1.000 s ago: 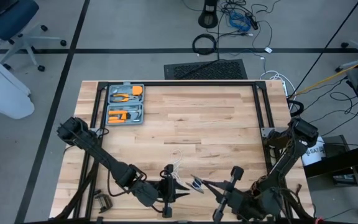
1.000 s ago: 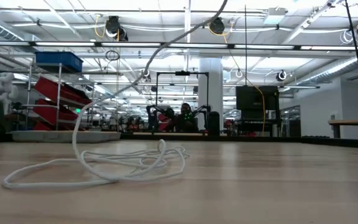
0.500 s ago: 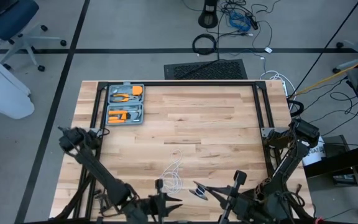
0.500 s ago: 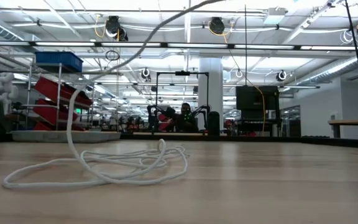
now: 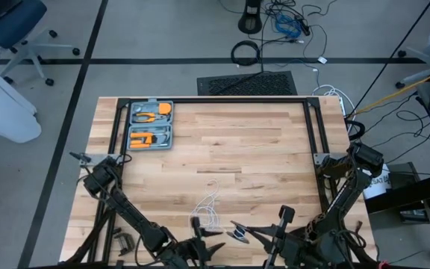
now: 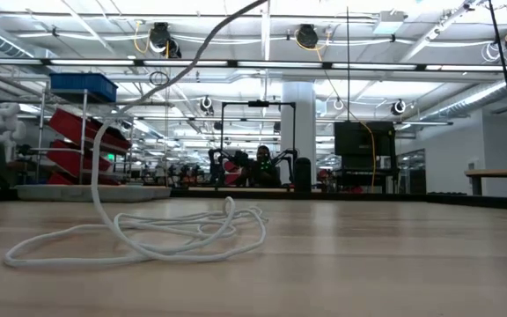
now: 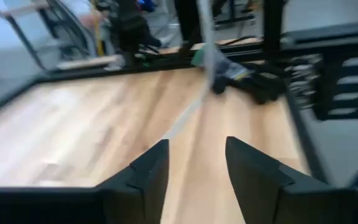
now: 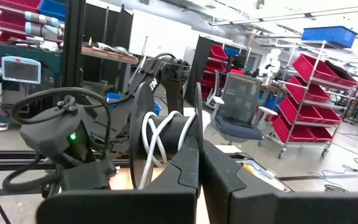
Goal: Coil cords
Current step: Coil the white wire on the spool
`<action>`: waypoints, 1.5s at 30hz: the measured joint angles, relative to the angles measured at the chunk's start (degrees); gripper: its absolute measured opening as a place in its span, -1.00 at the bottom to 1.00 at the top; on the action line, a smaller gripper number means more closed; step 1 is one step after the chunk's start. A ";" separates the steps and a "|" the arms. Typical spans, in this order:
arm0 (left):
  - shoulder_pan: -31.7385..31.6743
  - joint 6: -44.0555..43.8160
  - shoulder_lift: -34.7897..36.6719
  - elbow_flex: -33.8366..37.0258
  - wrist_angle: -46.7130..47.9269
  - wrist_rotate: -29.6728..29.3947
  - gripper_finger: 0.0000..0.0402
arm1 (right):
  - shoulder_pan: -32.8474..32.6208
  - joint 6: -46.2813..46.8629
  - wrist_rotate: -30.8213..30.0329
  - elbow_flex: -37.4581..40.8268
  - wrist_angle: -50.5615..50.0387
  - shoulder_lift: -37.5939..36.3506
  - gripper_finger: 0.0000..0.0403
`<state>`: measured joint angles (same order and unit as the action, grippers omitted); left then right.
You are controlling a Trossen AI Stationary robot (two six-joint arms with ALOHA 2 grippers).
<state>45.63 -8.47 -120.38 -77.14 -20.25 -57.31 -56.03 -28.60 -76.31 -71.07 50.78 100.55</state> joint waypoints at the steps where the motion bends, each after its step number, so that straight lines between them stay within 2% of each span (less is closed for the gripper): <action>1: 0.01 2.31 0.00 0.00 0.00 -0.69 -0.15 | 0.02 0.00 0.00 0.00 0.00 0.00 -1.00; 4: 0.04 9.36 0.00 0.00 -0.97 -1.55 -0.14 | 0.02 0.00 0.00 0.00 0.00 0.00 -1.00; 9: -1.01 14.72 0.00 0.00 -3.51 -1.09 -0.14 | 0.02 -0.09 -0.02 0.00 0.00 0.00 -1.00; 13: -2.03 15.06 0.00 0.00 -3.89 -0.64 -0.14 | 0.02 -0.40 0.04 0.00 -0.02 0.00 -1.00; 17: -2.59 15.02 0.00 0.00 -5.52 2.66 -0.14 | 0.02 -0.55 0.05 0.00 -0.02 -0.02 -1.00; 32: -2.64 15.26 0.00 0.00 -9.38 6.21 -0.15 | 0.02 -0.75 0.09 0.00 -0.02 -0.02 -1.00; 38: -2.85 15.00 0.00 0.00 -9.36 6.53 -0.33 | 0.02 -1.03 0.09 0.00 -0.02 -0.02 -1.00; 45: -2.93 14.79 0.00 0.00 -11.31 6.45 -0.68 | 0.04 -0.99 0.09 0.00 -0.02 -0.02 -1.00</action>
<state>42.70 6.32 -120.38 -77.14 -31.56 -50.86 -55.99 -29.59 -76.23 -71.07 50.76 100.53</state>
